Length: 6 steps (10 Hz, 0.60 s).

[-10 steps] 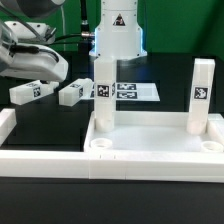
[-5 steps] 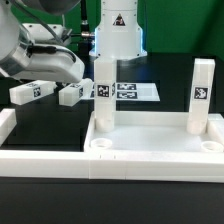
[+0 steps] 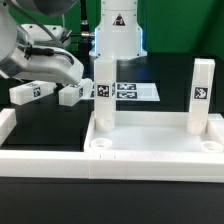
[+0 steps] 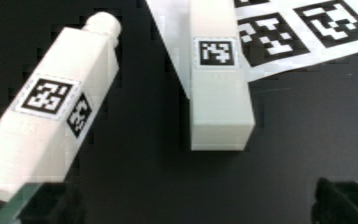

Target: Assemble desk

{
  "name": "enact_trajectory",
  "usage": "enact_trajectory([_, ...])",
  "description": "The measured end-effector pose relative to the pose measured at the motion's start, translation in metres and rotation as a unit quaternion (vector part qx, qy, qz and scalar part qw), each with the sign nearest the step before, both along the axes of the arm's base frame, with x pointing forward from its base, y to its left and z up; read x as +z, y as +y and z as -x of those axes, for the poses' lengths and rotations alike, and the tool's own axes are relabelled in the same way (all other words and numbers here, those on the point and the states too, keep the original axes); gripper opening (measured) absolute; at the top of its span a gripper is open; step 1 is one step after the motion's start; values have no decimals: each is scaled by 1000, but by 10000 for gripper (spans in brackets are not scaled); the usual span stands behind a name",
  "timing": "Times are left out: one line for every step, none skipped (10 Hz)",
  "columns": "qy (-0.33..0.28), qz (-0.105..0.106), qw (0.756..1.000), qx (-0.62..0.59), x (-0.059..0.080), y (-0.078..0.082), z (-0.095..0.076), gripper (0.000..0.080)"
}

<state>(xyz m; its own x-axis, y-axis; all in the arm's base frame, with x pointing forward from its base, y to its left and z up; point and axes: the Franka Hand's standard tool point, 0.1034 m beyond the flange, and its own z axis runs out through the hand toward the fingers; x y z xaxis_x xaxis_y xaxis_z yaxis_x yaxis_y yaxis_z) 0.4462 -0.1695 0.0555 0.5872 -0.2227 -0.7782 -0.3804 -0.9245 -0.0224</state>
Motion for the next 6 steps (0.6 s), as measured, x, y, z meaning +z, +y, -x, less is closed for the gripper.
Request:
enact_trajectory([8,-2,1000,-10,-3,5,4,649])
enact_trajectory([48,-16,998,-28,-3,15,17,649])
enact_trajectory([77,-18,996,-31,-5,18,23,649])
enact_trajectory([107,-29,993,-33,-6,17,26,649])
enact_trajectory([107,-27,993,-32,-11,13,23,649])
enact_trajectory([103,-25,994,-31,-11,13,21,649])
